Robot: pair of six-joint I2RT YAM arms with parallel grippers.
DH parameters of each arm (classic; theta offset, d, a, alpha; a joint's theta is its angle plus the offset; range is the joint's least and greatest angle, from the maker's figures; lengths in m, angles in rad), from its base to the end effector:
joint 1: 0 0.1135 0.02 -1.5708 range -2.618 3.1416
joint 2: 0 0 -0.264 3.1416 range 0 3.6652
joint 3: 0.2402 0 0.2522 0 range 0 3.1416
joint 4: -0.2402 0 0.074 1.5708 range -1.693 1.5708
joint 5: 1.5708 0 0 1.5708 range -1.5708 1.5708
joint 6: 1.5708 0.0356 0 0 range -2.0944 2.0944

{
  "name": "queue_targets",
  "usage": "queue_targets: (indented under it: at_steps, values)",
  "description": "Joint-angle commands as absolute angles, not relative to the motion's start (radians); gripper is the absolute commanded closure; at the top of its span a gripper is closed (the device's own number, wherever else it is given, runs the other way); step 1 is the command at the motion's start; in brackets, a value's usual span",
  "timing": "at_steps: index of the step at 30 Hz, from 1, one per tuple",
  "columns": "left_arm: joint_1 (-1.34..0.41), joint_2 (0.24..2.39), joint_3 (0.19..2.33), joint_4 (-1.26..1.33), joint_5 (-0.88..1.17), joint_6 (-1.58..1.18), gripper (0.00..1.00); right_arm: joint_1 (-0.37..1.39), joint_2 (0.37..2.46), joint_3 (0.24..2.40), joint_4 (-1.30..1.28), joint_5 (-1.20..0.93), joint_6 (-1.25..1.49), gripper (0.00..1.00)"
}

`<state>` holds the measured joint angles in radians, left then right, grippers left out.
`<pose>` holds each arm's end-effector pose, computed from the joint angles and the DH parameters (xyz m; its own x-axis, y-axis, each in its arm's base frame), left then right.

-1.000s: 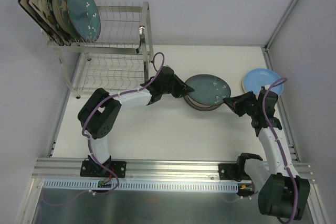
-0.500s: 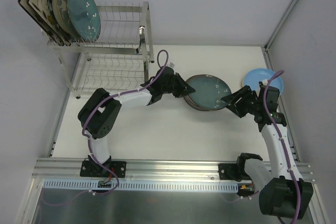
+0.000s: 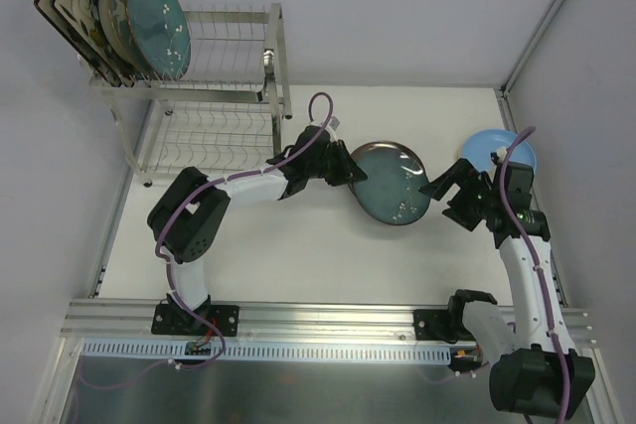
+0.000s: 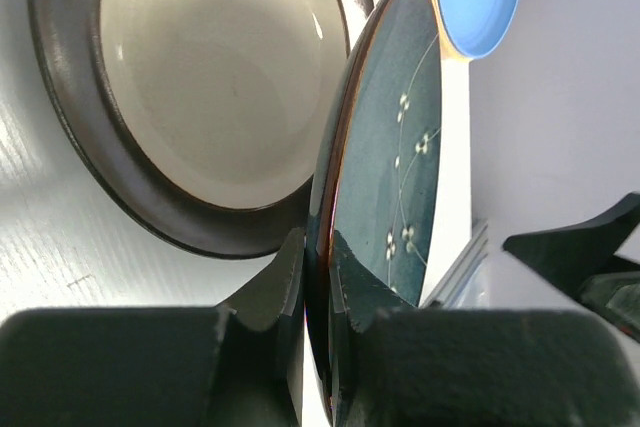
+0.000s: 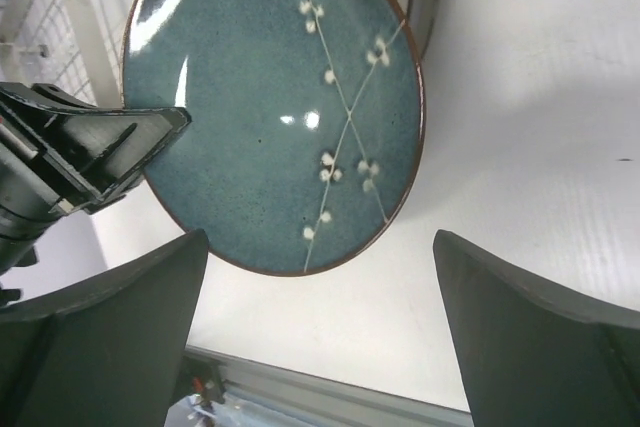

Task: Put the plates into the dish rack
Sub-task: Pass the plate from the right arm to the left, then insert the plate into the dish rack

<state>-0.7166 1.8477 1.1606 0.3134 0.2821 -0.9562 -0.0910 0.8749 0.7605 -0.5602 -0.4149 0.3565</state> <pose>0.3104 -0.2836 0.2190 -0.8338 -0.3144 -0.4538 0.2516 0.5154 -0.8192 0.1847 -0.0024 0.2812 -0.6633 0.3813 -0.6440 0.0012 0.8611 0.5085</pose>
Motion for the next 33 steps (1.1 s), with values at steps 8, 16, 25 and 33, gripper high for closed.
queue_targets:
  at_steps: [8,16,25,33]
  values:
    - [-0.739,1.698,1.347,0.391,0.376,-0.582,1.00,-0.087,0.775,0.773,-0.719,-0.170,0.244,0.00]
    - [-0.741,1.652,1.468,0.311,0.342,-0.338,1.00,-0.087,0.724,0.726,-0.719,-0.115,0.271,0.00]
    - [-0.741,1.603,1.614,0.262,0.243,-0.118,1.00,-0.087,0.693,0.724,-0.716,-0.094,0.244,0.00]
    - [-0.721,1.585,1.795,0.253,0.140,-0.034,1.00,-0.087,0.695,0.709,-0.696,-0.120,0.233,0.00]
